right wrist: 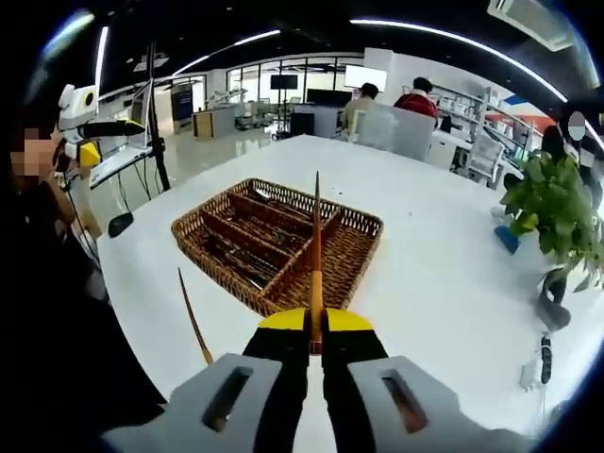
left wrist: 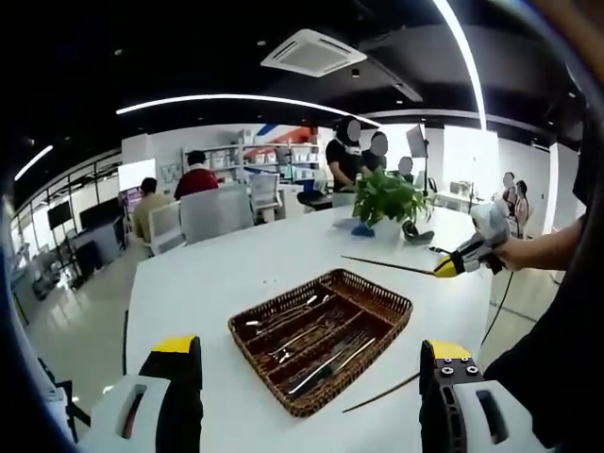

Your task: Arrange the knives, forks, and spoons in their matching storage slots by inserting each utensil handle-first until every utensil is classified and aligned in the correct compartment

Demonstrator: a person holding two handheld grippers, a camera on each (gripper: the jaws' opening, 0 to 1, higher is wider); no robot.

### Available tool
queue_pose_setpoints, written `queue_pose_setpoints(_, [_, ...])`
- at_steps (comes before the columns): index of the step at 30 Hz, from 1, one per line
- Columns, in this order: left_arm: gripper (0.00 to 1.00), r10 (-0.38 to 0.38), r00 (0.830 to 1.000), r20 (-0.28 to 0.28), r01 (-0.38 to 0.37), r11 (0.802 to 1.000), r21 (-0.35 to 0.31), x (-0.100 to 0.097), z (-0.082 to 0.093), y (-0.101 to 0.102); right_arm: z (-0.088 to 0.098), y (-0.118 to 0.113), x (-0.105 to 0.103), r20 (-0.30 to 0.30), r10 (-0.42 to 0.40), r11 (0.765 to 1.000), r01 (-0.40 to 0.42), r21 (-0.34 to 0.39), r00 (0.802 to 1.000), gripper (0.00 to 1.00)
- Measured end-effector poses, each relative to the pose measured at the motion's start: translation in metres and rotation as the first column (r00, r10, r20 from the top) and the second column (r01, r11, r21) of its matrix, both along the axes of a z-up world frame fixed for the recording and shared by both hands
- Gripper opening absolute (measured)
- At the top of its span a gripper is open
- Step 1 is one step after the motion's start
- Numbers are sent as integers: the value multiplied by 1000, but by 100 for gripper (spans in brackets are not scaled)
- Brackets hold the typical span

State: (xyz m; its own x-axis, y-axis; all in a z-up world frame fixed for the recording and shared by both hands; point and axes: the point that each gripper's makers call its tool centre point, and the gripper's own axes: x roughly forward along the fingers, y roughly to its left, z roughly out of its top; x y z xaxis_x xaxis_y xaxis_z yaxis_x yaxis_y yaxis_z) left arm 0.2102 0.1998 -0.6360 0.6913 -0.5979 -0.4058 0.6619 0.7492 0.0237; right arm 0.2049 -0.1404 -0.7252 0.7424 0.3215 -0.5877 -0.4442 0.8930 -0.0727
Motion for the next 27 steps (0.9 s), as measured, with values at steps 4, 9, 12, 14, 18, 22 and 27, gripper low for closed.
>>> queue_pose_setpoints(4, [100,-1,1000,1,1,1000,-1,0,0,0,4,-9,2,4,-59,998,59,15,998,1])
queue_pose_setpoints(9, [100,-2,1000,1,2,1000,-2,-2,0,0,6,-13,3,10,-91,996,91,14,996,1])
queue_pose_setpoints(12, [100,-1,1000,1,1,1000,-2,-3,1,0,7,-20,3,10,-143,990,143,9,990,1])
queue_pose_setpoints(14, [100,1,1000,1,-1,1000,-2,-3,0,2,10,-25,5,12,-196,980,195,42,981,1])
queue_pose_setpoints(18, [100,2,1000,1,-2,1000,-3,-4,0,4,14,-25,5,23,-198,980,198,32,980,1])
queue_pose_setpoints(22, [100,-2,1000,-1,2,1000,-1,-5,0,6,15,-24,5,25,-196,980,196,31,980,1])
queue_pose_setpoints(27, [100,-6,1000,-3,6,1000,-3,-5,-1,8,15,-21,5,23,-201,979,200,36,979,1])
